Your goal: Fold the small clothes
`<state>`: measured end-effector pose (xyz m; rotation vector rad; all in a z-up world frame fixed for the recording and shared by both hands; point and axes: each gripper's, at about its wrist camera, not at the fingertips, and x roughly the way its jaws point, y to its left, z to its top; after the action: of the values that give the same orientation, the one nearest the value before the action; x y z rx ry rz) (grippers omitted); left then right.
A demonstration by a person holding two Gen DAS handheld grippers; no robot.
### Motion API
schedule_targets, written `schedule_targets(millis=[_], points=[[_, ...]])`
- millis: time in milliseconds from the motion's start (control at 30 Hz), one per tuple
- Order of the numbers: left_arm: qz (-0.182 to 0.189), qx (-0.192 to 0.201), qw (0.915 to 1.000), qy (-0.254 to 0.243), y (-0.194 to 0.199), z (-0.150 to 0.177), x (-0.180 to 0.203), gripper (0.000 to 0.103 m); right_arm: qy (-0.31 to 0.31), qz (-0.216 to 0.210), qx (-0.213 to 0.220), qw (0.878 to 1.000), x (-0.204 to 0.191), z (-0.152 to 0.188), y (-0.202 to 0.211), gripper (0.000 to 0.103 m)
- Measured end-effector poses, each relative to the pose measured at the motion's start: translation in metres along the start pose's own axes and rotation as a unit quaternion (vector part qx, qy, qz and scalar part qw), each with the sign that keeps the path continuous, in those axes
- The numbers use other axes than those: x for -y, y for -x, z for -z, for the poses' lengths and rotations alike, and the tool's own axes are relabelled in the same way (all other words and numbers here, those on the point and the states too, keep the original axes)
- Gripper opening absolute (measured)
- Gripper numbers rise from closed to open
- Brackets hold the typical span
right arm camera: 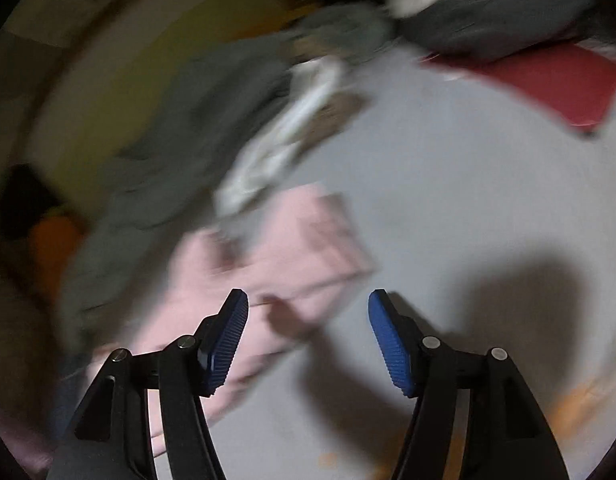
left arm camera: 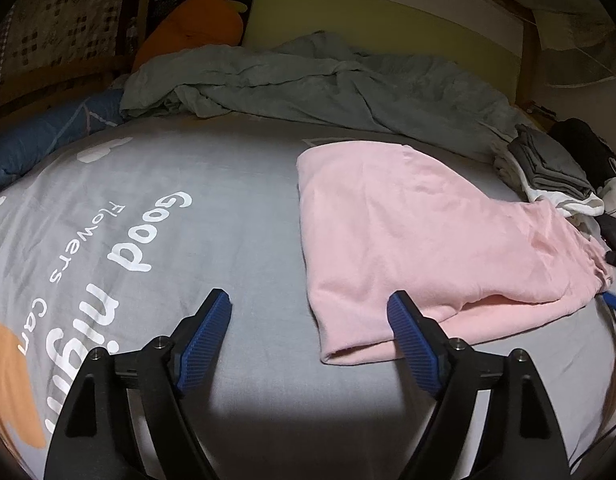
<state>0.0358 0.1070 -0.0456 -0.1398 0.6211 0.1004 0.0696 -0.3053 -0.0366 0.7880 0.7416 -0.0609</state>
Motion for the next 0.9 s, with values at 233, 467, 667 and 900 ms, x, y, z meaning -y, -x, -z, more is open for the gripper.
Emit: schedule_targets(millis=[233,467,667,900], points=[[0.007,0.002,0.9999,0.014,0.002,-0.001,-0.005,0.080,0.015,-0.004,0.039,0.999,0.015,-0.008,-0.024,0.038],[0.007,-0.010,0.9993,0.034,-0.001,-0.001,-0.014,0.080,-0.021,-0.014,0.037,0.999,0.026,-0.045,-0.032,0.009],[0.004,-0.010,0.9996,0.026,-0.002,0.000,-0.012,0.080,-0.031,-0.010,0.028,0.999,0.036,-0.046,-0.023,0.013],[-0.037,-0.026,0.9989,-0.009,-0.008,-0.001,0.001,0.067,-0.052,-0.007,0.080,0.995,0.049,-0.047,0.024,0.069]])
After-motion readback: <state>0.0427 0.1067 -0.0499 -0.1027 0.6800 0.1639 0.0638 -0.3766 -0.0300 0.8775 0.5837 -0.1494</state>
